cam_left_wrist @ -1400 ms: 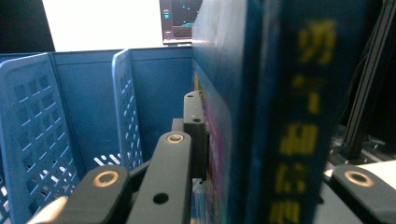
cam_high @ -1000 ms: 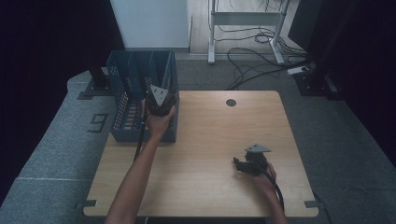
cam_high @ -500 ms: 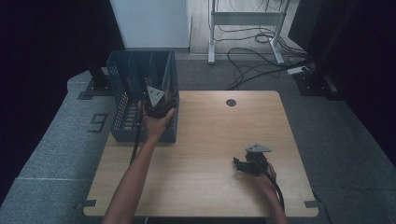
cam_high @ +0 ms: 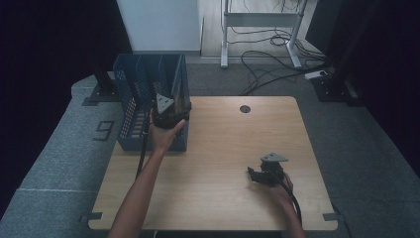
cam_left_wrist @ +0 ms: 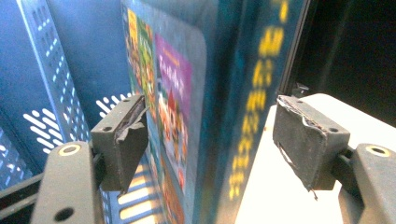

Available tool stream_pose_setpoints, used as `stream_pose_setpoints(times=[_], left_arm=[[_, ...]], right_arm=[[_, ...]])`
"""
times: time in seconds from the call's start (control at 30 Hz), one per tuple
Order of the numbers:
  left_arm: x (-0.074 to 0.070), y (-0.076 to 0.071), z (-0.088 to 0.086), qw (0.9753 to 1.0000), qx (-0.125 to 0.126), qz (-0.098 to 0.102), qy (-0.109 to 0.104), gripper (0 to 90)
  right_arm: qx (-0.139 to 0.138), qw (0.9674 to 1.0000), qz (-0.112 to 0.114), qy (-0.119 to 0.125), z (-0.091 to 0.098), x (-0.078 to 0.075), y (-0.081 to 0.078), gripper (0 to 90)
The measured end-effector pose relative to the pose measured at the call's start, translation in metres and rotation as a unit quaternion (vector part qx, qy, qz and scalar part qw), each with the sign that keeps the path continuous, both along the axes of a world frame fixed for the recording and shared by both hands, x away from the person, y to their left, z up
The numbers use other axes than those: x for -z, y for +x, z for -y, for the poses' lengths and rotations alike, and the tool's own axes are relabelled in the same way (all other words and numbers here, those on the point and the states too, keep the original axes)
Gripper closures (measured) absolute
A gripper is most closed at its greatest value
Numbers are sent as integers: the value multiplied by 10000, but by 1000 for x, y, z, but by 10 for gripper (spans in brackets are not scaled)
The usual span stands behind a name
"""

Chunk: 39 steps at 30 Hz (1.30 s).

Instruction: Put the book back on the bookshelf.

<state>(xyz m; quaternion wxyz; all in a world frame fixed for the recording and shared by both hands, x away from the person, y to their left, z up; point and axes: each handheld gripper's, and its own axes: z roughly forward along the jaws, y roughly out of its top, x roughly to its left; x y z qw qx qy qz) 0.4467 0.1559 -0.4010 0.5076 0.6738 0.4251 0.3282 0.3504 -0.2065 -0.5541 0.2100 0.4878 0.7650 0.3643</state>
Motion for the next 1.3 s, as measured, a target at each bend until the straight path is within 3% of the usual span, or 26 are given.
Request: stream_pose_setpoints(times=[0.2, 0.43, 0.57, 0.7, 1.03, 1.3], left_arm=[[3, -6, -4, 9999, 77, -128, -36, 238], [6, -18, -8, 9999, 113, -75, -64, 244], [7, -28, -13, 9995, 246, -160, -100, 244], [8, -36, -16, 9989, 382, -270, 0, 239], [17, -63, -23, 9978, 564, -349, 45, 239], [33, -82, -28, 9962, 577, -645, 31, 241]], right_arm=[[0, 10000, -1, 11, 0, 0, 0, 288], [-7, 10000, -8, 8, 0, 0, 0, 288], [0, 10000, -1, 5, 0, 0, 0, 288], [6, 10000, -5, 9, 0, 0, 0, 287], [5, 10000, -11, 17, 0, 0, 0, 287], [-11, 10000, -16, 39, 1, 0, 1, 287]])
